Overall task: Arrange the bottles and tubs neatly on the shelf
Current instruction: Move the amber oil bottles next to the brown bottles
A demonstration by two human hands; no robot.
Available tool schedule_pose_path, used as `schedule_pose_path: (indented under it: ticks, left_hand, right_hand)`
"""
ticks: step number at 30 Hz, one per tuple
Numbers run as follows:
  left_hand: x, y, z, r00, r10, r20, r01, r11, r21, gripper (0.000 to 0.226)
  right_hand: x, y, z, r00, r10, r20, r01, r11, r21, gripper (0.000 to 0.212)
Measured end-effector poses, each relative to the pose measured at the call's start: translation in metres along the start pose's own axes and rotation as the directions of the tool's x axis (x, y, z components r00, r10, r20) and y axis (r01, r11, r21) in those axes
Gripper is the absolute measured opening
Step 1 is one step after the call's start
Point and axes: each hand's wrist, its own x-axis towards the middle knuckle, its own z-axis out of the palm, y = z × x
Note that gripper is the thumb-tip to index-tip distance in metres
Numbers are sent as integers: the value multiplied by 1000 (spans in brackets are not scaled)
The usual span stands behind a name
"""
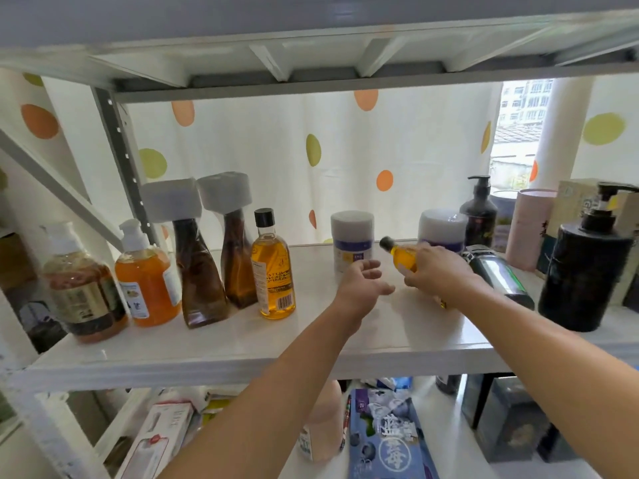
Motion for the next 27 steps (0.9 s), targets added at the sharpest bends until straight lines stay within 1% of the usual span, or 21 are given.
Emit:
schedule_pose_path:
  ticks: [2, 3, 5, 6, 7, 8, 10, 12, 14, 16, 17, 19, 22, 24, 27]
  left_hand:
    - [-3, 2, -4, 1000, 20, 20, -19, 1000, -10, 56]
    - [-5, 4, -7, 999, 36, 27, -35, 999, -11, 57]
    - [-10, 11, -13, 996, 82, 15, -82, 996, -21, 61]
    - [-13, 14, -17, 994, 108, -4, -108, 994, -27, 62]
    - [-15, 17, -21, 991, 129, -29, -130, 991, -32, 63]
    - [-16, 18, -25, 988, 144, -60, -147, 988, -38, 64]
    - [-20, 18, -36, 979, 162, -125, -168, 985, -34, 69]
    - [-24, 16, -48, 969, 174, -174, -177, 984, 1, 73]
    - [-28, 12, -60, 959, 186, -214, -183, 983, 33, 66]
    - [-33, 9, -70, 952, 192, -240, -180, 981, 72, 59]
    - [-37, 8, -74, 949, 193, -249, -174, 980, 100, 59]
    - [-45, 4, -76, 949, 188, -254, -155, 977, 145, 66]
    - [-57, -4, -72, 962, 162, -218, -125, 977, 176, 79]
    - [-60, -11, -71, 972, 134, -195, -97, 977, 188, 80]
    - [-56, -18, -70, 981, 67, -181, -36, 985, 168, 75]
  right_hand:
    - [-10, -6, -7, 995, 62, -80, -45, 979, 199, 47]
    - [-12, -11, -11, 993, 71, -94, -36, 943, 330, 49]
    - [-12, -29, -20, 997, 41, -66, 7, 799, 601, 55]
    - [-12, -38, -24, 999, 11, -51, 28, 718, 695, 59]
    - [-12, -48, -28, 998, -17, -52, 51, 656, 753, 63]
    - [-10, -58, -28, 998, -33, -59, 66, 620, 782, 65]
    - [-9, -79, -26, 996, -50, -70, 86, 582, 809, 66]
    - [-6, -100, -20, 996, -63, -65, 89, 538, 838, 67]
    - [-2, -119, -9, 995, -85, -49, 85, 488, 869, 70]
    - [-1, -135, 2, 994, -102, -46, 89, 469, 879, 64]
    - [0, -142, 7, 992, -111, -51, 97, 456, 884, 59]
    - [0, -152, 16, 991, -125, -56, 105, 432, 896, 57]
    - [-1, -161, 28, 987, -157, -41, 109, 450, 886, 61]
    - [-1, -164, 35, 984, -177, -11, 86, 426, 901, 64]
    - [-3, -166, 38, 975, -223, 10, 85, 411, 907, 71]
